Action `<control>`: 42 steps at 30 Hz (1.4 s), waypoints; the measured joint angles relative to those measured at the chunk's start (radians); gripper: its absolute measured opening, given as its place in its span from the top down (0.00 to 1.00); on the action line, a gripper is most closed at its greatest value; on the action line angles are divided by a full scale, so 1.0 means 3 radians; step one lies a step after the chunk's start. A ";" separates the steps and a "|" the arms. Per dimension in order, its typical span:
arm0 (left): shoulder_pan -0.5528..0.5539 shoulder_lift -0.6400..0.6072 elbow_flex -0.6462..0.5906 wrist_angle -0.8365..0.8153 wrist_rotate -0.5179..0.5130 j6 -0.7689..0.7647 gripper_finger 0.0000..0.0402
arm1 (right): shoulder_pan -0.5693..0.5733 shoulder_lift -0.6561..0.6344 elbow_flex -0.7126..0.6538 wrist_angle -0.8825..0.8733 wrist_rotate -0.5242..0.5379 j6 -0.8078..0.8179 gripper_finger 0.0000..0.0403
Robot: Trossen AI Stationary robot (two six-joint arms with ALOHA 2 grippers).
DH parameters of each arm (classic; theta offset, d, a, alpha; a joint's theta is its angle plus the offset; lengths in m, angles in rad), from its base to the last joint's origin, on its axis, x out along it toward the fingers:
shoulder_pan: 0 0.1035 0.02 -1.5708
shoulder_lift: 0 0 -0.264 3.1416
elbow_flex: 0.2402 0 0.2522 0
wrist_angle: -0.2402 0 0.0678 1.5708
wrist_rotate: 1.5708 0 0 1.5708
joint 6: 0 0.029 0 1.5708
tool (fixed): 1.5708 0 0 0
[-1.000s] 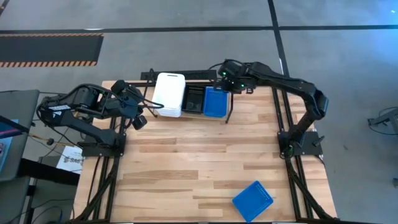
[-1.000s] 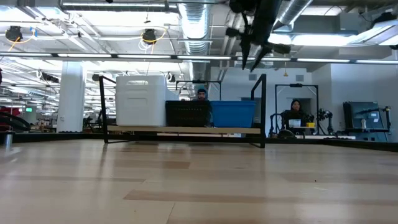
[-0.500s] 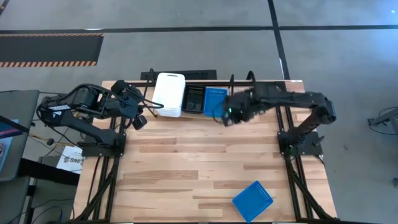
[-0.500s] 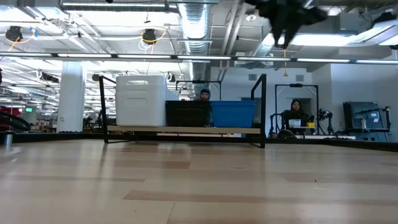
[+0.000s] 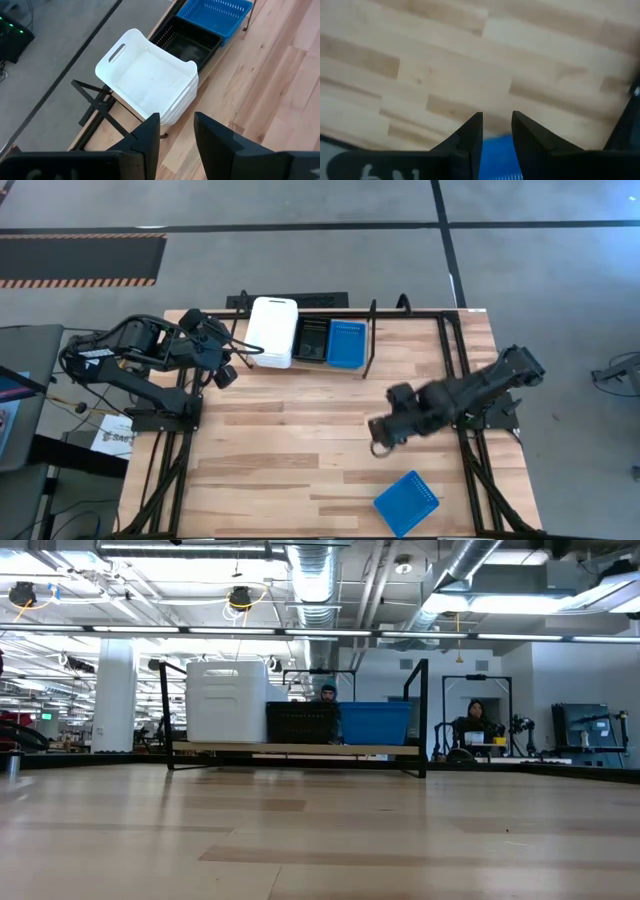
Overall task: Stack baskets on shelf by color
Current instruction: Stack the blue bin on top of the blue bin on the shelf
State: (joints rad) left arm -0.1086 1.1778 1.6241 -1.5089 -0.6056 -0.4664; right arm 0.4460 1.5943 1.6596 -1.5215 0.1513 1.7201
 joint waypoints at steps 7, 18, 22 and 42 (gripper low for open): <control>0.0000 0.0000 0.0000 0.0001 0.0000 -0.0002 0.73 | 0.0484 0.0233 0.0012 0.0140 -0.0529 0.0903 0.70; -0.0001 0.0001 0.0000 0.0001 0.0000 0.0061 0.73 | 0.1053 0.0693 0.0003 0.0360 -0.0890 0.1427 0.69; 0.0000 0.0001 0.0000 0.0001 0.0000 0.0066 0.73 | 0.1185 0.0763 0.0001 0.0626 -0.1060 0.1845 0.69; -0.0001 0.0000 0.0000 0.0014 -0.0005 0.0121 0.73 | 0.1126 0.1144 0.0000 0.0840 -0.1908 0.2381 0.69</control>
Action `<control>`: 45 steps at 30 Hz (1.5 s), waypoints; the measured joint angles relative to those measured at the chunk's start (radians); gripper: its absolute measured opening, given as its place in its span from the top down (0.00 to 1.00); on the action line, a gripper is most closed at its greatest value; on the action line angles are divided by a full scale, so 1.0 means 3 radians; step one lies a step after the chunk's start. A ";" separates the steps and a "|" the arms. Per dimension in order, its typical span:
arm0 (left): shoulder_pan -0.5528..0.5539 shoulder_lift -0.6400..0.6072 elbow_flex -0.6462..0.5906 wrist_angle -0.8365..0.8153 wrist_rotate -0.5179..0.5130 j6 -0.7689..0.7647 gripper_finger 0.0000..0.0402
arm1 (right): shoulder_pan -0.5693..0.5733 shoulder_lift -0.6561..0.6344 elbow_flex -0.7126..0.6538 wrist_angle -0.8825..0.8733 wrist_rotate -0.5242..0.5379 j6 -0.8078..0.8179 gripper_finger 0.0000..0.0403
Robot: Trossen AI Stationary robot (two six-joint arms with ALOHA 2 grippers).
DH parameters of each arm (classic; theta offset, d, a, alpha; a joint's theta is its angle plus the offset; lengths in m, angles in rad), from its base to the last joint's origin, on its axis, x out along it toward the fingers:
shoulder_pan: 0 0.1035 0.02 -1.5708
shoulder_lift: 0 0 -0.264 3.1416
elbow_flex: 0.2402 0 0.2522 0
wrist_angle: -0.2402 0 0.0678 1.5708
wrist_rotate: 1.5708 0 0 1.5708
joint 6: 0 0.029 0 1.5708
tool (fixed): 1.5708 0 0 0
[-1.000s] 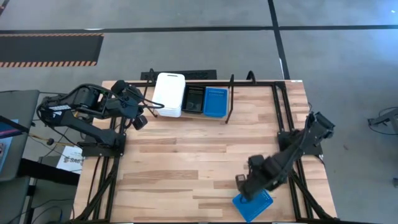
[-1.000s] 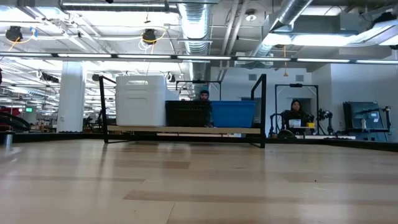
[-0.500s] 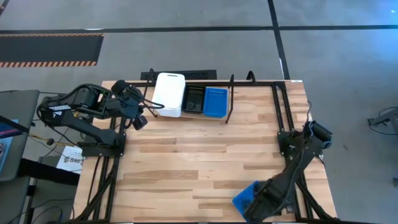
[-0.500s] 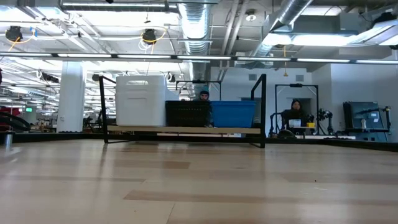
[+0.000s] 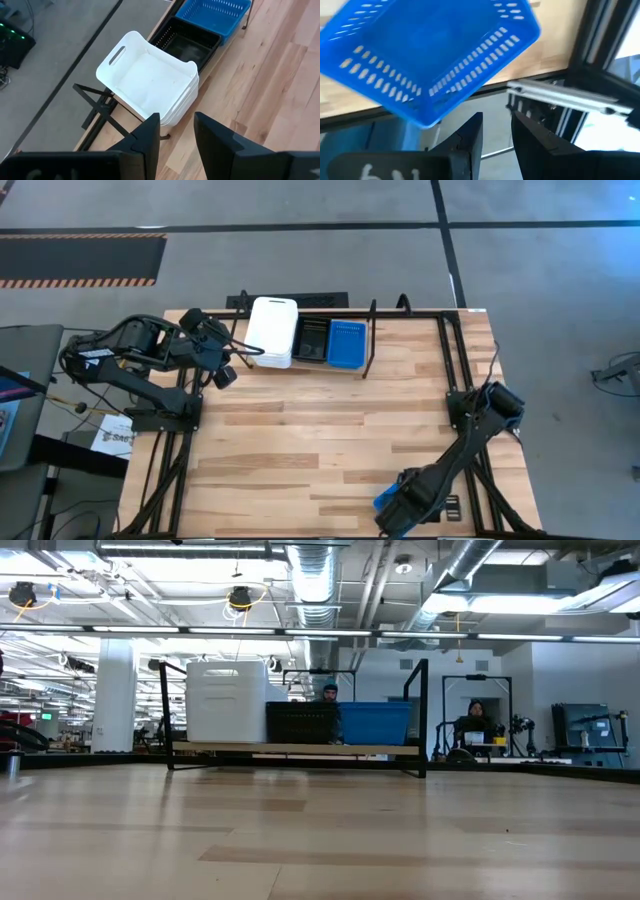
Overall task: Stack baskets on shelf by color
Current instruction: Stack the blue bin on top of the blue bin on the shelf
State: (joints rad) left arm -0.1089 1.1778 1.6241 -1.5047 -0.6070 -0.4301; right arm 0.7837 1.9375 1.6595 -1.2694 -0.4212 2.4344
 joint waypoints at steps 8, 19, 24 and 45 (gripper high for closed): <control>0.0000 0.0000 0.0000 0.0000 -0.0002 -0.0001 0.73 | 0.0037 0.0153 0.0003 0.0042 -0.0051 0.0000 0.69; 0.0001 0.0001 0.0000 0.0051 -0.0008 -0.0001 0.73 | -0.0032 0.0040 -0.0001 -0.0165 0.1436 -0.0956 0.69; 0.0001 0.0000 0.0000 0.0050 -0.0008 -0.0002 0.73 | -0.0092 0.0039 -0.0001 -0.0074 0.1416 -0.2303 0.69; -0.0001 0.0001 0.0000 0.0050 0.0181 -0.0722 0.73 | -0.0839 0.0039 -0.0001 -0.0526 0.1557 -0.6381 0.70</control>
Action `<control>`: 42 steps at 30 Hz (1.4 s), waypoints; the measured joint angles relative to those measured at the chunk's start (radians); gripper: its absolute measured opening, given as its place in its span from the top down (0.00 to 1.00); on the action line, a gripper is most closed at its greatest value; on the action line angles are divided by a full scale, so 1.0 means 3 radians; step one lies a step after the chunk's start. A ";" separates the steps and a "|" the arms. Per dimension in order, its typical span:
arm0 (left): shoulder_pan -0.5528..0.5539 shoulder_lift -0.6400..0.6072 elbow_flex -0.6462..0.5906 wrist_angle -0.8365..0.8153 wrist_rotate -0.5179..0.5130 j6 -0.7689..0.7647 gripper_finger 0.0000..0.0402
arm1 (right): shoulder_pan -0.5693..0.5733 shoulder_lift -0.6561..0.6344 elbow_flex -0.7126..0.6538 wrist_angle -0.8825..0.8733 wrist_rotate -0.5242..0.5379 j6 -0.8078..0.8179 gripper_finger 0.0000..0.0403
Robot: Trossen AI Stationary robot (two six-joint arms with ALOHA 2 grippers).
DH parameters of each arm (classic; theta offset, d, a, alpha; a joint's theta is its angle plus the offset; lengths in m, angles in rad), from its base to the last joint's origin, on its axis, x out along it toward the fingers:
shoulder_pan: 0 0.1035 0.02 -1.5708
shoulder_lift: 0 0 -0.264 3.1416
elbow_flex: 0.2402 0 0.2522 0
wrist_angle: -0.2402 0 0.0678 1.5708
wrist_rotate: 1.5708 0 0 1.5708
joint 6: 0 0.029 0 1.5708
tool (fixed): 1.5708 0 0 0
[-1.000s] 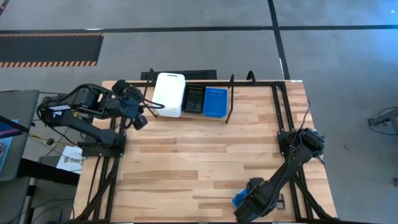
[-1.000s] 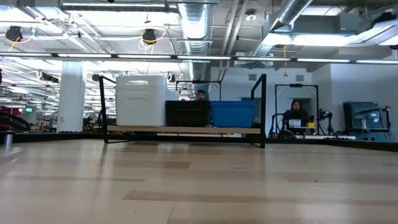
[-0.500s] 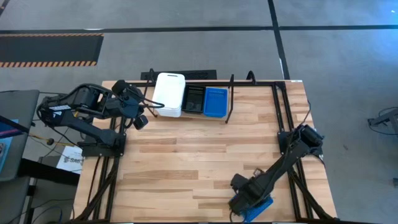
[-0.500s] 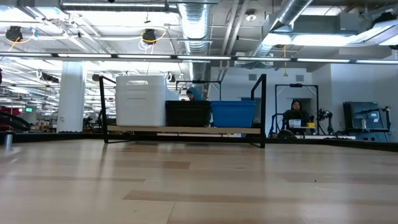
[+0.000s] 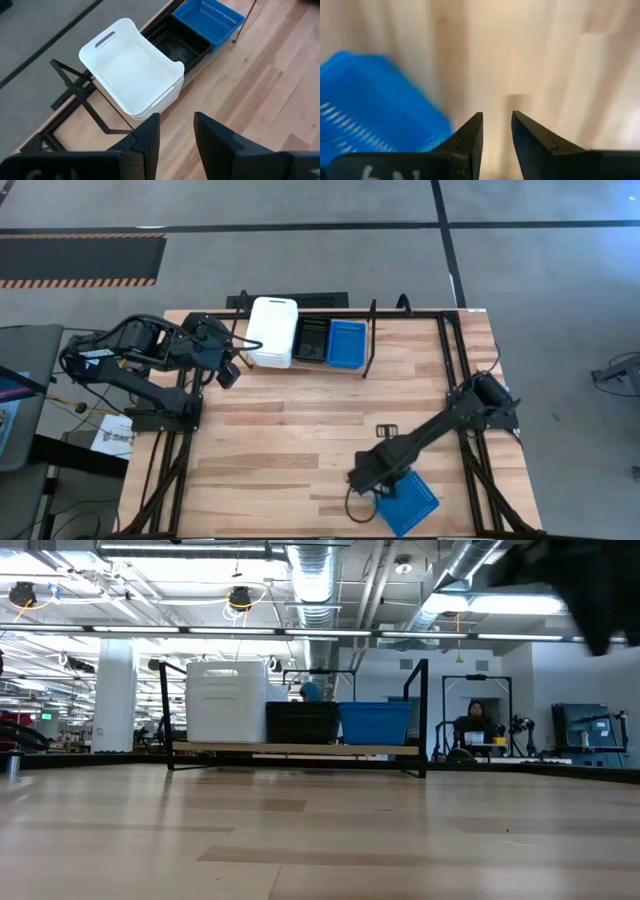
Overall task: Stack baskets on shelf by color
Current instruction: Stack the blue bin on top of the blue bin on the shelf
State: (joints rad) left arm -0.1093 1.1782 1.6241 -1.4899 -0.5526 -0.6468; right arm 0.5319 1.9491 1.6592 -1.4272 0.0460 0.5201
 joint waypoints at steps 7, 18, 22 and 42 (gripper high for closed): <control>0.0001 0.0000 0.0000 -0.0001 0.0025 -0.0119 0.73 | -0.0296 -0.0426 -0.0786 -0.0169 0.0195 -0.0029 0.70; 0.0000 0.0000 0.0000 -0.0001 -0.0006 -0.0279 0.73 | -0.0407 -0.2443 -0.2519 0.1302 -0.0163 0.1163 0.70; 0.0000 0.0001 0.0000 -0.0001 -0.0008 -0.0281 0.73 | -0.0293 -0.2920 -0.2779 0.1933 -0.0164 0.1176 0.70; 0.0001 0.0434 0.0000 -0.0006 0.0107 -0.0257 0.73 | 0.0411 -0.2048 -0.2833 0.3047 -0.0442 0.0772 0.70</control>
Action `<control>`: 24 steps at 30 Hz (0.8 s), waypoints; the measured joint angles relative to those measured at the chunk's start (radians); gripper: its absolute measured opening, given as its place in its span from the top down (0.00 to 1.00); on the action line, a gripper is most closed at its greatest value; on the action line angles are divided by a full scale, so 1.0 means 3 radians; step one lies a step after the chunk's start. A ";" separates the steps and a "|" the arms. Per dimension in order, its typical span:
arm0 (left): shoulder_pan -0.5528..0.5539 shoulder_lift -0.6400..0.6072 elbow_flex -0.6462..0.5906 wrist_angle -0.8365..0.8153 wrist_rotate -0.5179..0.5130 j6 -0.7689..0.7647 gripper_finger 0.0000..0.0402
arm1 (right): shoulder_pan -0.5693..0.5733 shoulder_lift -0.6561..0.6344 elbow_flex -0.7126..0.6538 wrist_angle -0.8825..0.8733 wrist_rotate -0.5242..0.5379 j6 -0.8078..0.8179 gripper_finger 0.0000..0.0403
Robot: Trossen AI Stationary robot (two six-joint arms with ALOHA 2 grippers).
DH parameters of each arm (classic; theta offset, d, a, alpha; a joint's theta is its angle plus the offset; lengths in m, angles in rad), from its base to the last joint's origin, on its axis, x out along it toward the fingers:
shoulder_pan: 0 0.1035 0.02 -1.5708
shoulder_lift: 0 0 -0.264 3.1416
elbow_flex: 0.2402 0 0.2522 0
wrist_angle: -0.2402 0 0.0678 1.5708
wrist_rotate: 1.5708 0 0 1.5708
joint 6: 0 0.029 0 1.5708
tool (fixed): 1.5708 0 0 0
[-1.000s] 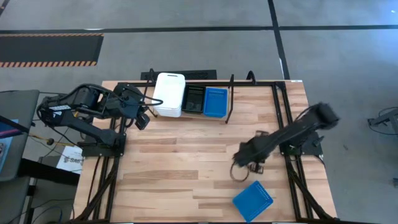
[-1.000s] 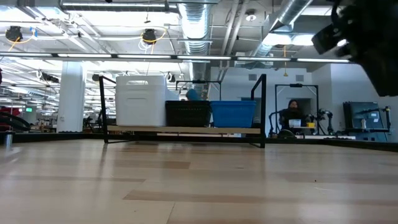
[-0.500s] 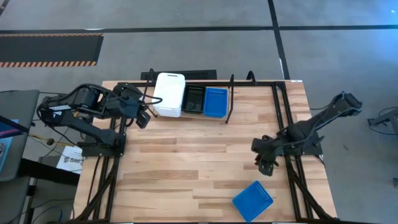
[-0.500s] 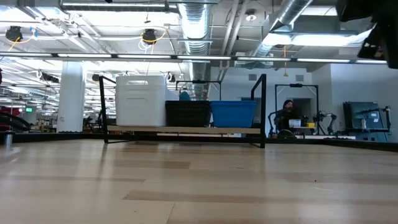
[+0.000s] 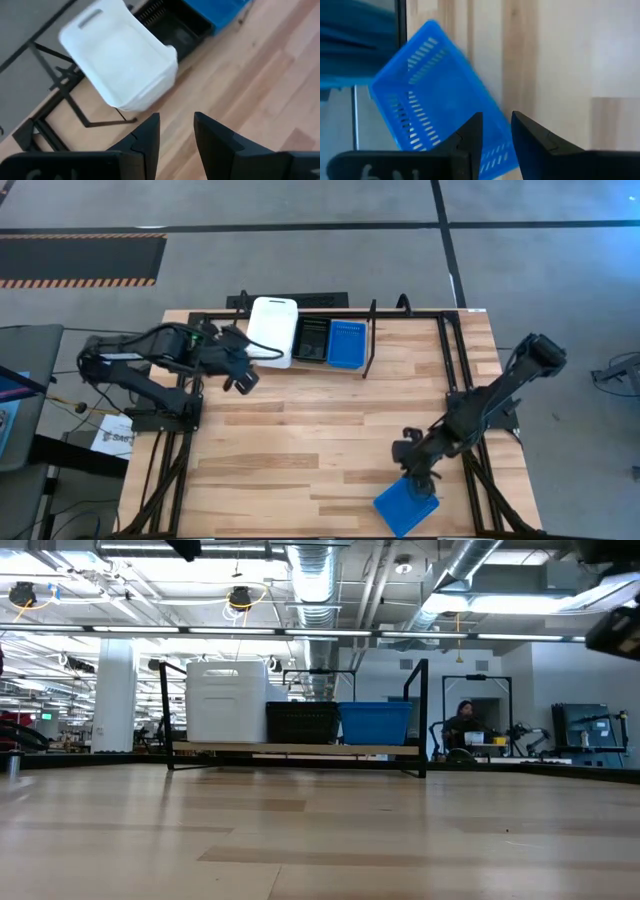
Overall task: Stack baskets on shelf by color
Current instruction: Stack the blue bin on top of the blue bin on the shelf
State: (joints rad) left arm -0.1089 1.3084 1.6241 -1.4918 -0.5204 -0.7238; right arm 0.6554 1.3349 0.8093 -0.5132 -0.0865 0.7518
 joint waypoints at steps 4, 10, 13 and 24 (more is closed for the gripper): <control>-0.0001 0.0108 0.0000 0.0001 0.0148 0.0066 0.73 | 0.0102 0.0215 0.0001 0.0144 -0.0171 -0.0002 0.70; 0.0000 0.0118 0.0000 0.0003 0.0148 0.0068 0.73 | 0.0187 0.0432 0.0001 0.0148 -0.0234 -0.0053 0.70; -0.0001 0.0111 0.0000 0.0003 0.0147 0.0068 0.73 | 0.0178 0.0514 0.0001 0.0152 -0.0234 -0.0122 0.70; -0.0001 0.0109 0.0000 0.0003 0.0145 0.0050 0.73 | -0.0019 0.0491 0.0479 -0.0010 -0.0237 -0.0533 0.70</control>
State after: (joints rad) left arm -0.1093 1.3411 1.6241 -1.4909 -0.4770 -0.7087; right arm 0.6497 1.4822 0.9531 -0.5163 -0.1577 0.5918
